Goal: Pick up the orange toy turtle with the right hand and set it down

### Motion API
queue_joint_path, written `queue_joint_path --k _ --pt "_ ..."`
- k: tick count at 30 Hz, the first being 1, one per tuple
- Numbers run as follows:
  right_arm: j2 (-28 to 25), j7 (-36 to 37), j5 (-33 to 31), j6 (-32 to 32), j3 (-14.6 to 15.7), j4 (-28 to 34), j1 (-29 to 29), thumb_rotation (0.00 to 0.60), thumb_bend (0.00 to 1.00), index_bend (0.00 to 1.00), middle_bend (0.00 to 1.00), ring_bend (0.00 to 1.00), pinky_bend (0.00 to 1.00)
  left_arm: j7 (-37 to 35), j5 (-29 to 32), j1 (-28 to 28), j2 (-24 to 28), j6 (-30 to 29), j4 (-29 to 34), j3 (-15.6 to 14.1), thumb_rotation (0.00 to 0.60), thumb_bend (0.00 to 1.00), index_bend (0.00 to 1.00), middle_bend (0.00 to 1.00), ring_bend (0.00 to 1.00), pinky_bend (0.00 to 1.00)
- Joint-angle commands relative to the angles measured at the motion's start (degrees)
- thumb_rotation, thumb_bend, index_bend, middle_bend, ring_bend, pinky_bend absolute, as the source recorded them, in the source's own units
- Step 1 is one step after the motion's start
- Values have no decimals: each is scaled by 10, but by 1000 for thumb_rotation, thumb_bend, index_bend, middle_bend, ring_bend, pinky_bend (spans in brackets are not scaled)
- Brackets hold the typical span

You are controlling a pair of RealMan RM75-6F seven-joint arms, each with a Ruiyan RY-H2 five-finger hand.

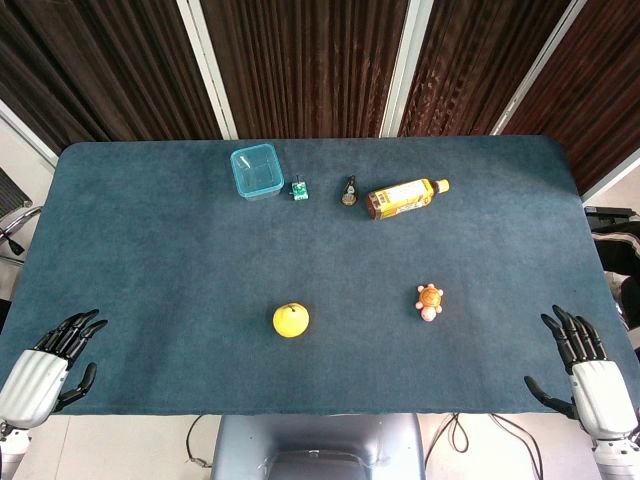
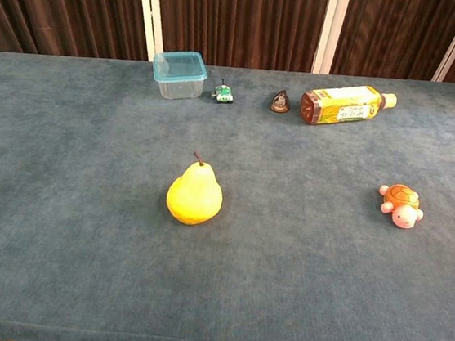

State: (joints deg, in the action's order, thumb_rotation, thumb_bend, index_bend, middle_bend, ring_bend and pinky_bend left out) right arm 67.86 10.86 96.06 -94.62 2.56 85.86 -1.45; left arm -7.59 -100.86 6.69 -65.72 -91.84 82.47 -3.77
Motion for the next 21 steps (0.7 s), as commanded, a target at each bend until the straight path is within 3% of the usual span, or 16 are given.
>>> queue_joint_path --k 1,8,12,14,16,18,21 --pt "0 0 -1 4 0 2 0 600 337 0 0 0 29 -3 -4 -1 -1 -4 -4 -1 600 525 118 33 89 307" --pt "1 7 -5 13 -5 2 6 600 337 0 0 0 36 -3 -8 -3 4 -3 -5 -7 600 525 114 22 87 326" --pt "8 -1 -7 15 -18 -6 15 600 337 23 2 40 167 -7 0 -5 9 0 0 -8 600 526 116 28 89 329" --pt "17 -16 -6 11 -29 -15 21 600 337 79 45 185 329 -7 1 -6 10 -1 0 -7 600 526 121 34 93 332" --pt "28 -35 -5 9 -41 -26 29 600 337 179 132 455 579 -8 0 -6 10 -1 1 -8 600 526 125 36 98 334" --pt "34 -50 -7 18 -50 -30 41 600 337 244 183 617 729 -9 -2 -6 12 1 1 -10 600 526 130 38 102 337" --pt "37 -73 -19 47 -64 -28 63 600 337 303 225 747 860 -10 -1 -6 15 2 5 -11 600 526 135 42 105 342"
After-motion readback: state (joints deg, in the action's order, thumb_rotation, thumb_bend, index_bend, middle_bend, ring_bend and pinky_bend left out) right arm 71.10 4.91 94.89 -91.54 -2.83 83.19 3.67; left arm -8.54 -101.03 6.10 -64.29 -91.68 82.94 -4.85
